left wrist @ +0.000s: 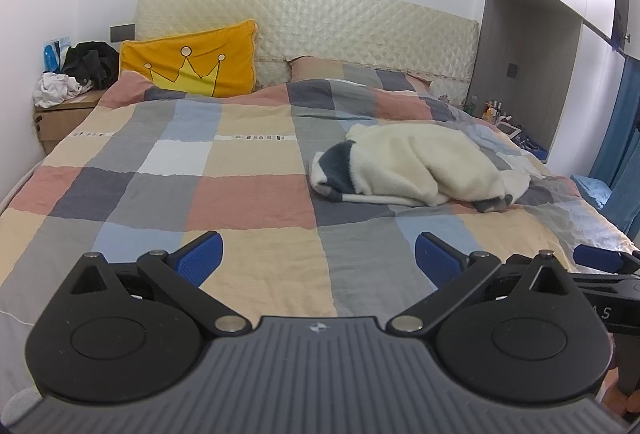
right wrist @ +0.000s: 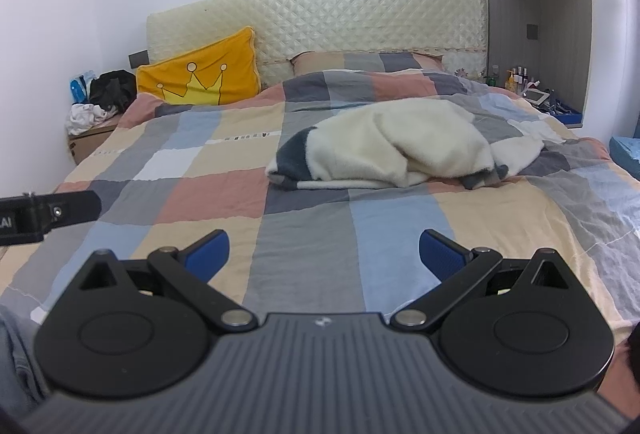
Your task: Fold large clothes
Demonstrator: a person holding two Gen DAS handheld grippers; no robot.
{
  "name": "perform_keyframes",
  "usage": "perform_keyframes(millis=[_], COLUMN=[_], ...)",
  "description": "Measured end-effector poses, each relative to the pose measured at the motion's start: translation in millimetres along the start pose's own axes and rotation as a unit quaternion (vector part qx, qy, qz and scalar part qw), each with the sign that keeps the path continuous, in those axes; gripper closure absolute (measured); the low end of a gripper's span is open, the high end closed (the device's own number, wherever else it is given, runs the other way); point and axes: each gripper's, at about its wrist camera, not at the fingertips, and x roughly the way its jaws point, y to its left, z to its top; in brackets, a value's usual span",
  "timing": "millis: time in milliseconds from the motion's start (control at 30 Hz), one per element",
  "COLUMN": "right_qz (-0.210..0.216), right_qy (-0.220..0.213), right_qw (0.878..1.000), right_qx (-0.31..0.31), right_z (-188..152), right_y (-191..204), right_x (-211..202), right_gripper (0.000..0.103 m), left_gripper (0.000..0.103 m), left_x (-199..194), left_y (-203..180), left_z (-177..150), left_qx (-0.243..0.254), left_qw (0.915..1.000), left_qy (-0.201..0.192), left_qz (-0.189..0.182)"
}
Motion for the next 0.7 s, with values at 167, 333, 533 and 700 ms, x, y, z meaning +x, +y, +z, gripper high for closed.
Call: perform_keyframes(millis=[167, 333, 533, 700], right_qz=[0.001, 0.001, 0.000, 0.000], right_qy=[0.002, 0.001, 0.006, 0.009], right_qw=[1.000, 1.000, 1.000, 1.000], right_qx=[0.000, 0.000, 0.000, 0.001], right_z=[0.0, -0.2, 0.3, -1.8], right_y=[-0.3, -0.4, -0.3, 1.9], right_x=[-0.1, -0.2, 1.5, 2.1], right_gripper=[0.000, 0.000, 0.000, 0.000], left_gripper=[0.000, 0.000, 0.000, 0.000], left_x=[1.4, 1.7, 2.0, 2.9], left_y=[0.6, 0.1, 1.4, 2.2], left_z=[-1.3, -1.2, -0.3, -1.0], left_qx=[0.001, 0.000, -0.001, -0.002], left_qw=[1.0000, 1.0000, 1.0000, 0.9999], left_qy=[0.004, 0.004, 0.006, 0.007], left_qz=[-0.003, -0.003, -0.005, -0.007])
